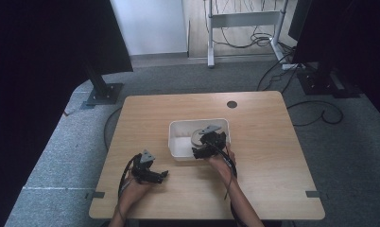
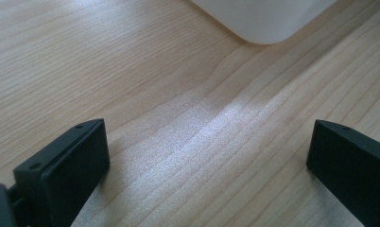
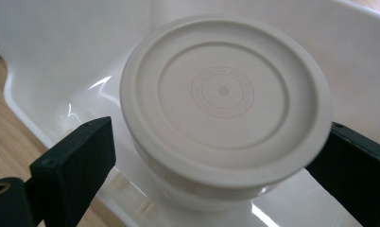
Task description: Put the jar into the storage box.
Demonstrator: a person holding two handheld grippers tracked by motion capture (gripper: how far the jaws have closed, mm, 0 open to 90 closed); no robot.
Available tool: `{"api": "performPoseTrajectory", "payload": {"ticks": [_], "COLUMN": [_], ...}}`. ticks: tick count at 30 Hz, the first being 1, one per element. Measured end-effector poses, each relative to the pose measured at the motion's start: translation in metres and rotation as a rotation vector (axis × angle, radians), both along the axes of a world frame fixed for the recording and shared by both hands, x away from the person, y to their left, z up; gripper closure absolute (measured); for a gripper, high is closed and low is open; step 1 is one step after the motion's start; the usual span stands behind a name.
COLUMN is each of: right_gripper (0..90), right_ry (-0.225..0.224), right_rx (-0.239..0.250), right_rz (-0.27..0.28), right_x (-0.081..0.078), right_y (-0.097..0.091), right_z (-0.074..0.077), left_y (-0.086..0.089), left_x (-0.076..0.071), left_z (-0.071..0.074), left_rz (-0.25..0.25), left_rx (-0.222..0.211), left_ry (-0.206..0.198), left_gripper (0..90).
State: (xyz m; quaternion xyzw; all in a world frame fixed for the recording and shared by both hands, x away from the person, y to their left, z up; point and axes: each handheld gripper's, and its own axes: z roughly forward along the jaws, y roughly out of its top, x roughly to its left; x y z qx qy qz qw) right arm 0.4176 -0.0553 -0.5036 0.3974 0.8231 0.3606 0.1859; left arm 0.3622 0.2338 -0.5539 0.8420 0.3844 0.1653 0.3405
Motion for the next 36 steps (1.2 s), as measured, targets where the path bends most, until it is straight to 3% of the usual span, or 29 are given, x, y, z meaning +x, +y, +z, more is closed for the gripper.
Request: {"api": "performPoseTrajectory", "payload": {"ticks": [36], "right_gripper": [3.2], "right_ry": [-0.055], "right_rx": [0.007], "right_rz": [0.051], "right_x": [-0.036], "right_y": [-0.024], "right_z": [0.012], "left_y": [0.000], "left_x": [0.000], "left_z": [0.000], "left_rz": [0.001], "left_rx": [-0.001], "left_ry": [0.000], "left_gripper": [0.0]}}
